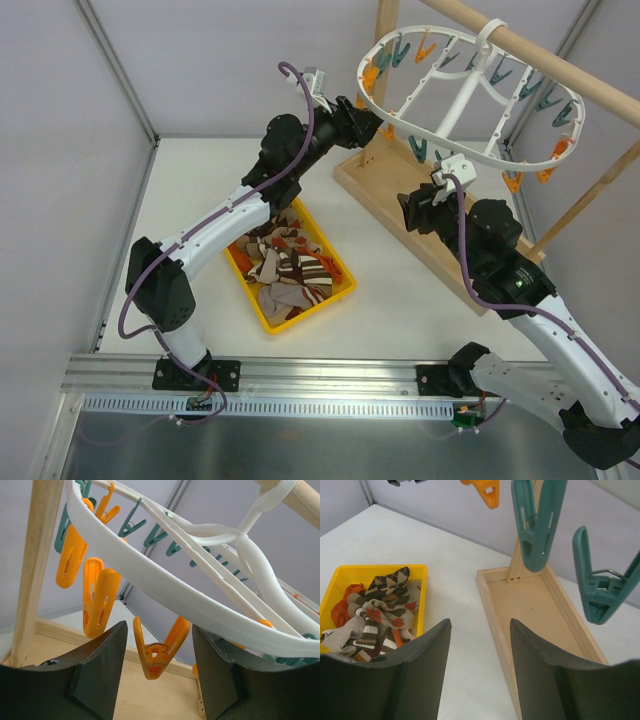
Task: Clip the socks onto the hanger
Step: Open the clamp at the hanger.
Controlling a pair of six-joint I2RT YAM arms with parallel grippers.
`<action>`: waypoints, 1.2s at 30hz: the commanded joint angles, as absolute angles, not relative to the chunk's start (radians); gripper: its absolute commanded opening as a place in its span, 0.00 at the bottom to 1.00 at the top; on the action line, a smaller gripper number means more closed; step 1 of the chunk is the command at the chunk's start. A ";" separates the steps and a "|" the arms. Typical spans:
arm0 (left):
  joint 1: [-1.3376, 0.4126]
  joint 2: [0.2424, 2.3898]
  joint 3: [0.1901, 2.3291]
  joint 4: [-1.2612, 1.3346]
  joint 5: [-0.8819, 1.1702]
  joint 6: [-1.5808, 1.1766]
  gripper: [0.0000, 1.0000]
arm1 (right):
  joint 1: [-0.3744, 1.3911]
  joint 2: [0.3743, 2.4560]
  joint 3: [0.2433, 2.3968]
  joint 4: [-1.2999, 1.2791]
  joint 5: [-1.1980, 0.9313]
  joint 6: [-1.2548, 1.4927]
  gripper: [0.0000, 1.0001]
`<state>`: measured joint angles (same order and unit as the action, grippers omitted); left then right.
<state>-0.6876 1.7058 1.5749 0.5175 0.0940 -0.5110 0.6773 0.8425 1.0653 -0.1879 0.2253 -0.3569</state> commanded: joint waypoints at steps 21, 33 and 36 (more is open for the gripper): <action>-0.693 1.644 1.485 0.739 0.021 -0.555 0.69 | 0.673 0.822 1.081 -0.181 0.225 -0.324 0.55; -0.693 1.634 1.428 0.854 0.035 -0.549 0.69 | 0.673 0.827 1.097 -0.210 0.235 -0.314 0.55; -0.693 1.631 1.407 0.885 0.025 -0.552 0.69 | 0.672 0.828 1.095 -0.212 0.238 -0.316 0.55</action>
